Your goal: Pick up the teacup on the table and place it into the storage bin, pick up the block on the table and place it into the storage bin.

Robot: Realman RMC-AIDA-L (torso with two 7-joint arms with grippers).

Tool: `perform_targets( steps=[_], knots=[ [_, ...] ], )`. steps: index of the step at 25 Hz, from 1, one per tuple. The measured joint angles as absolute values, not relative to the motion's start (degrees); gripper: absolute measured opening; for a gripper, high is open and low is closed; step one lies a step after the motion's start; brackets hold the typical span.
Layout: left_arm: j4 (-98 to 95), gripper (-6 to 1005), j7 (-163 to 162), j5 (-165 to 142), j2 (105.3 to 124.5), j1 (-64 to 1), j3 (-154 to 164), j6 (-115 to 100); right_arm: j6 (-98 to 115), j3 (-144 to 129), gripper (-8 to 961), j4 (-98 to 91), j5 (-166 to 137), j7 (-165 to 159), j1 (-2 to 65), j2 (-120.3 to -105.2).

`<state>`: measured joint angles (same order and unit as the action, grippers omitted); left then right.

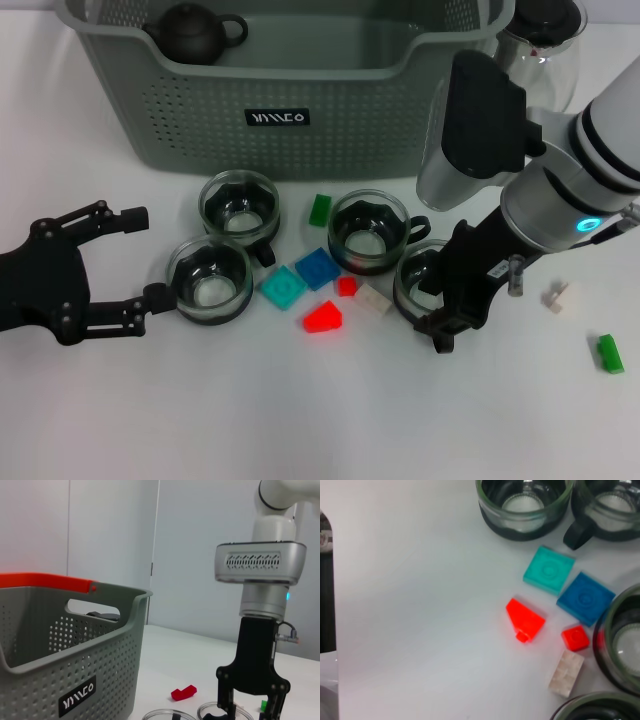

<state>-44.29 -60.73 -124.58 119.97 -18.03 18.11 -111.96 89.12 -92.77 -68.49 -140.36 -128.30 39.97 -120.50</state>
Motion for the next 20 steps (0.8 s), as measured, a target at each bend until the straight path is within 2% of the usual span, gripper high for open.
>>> perform_targets(
  steps=[9, 15, 20],
  knots=[
    [-44.3, 946, -60.7, -124.5, 119.97, -18.1, 18.1, -112.0, 86.9, -93.2, 479, -65.8, -139.4, -130.1, 40.2, -120.70],
    [-44.3, 946, -60.7, -124.5, 119.97, -18.0, 18.1, -112.0, 87.6, -93.3, 245, -65.6, -138.3, -130.4, 40.1, -120.55],
    [-44.3, 946, -60.7, -124.5, 120.01, -17.8, 18.1, -112.0, 88.0, -92.9, 154, -65.6, -138.2, -131.1, 40.1, -120.36]
  ],
)
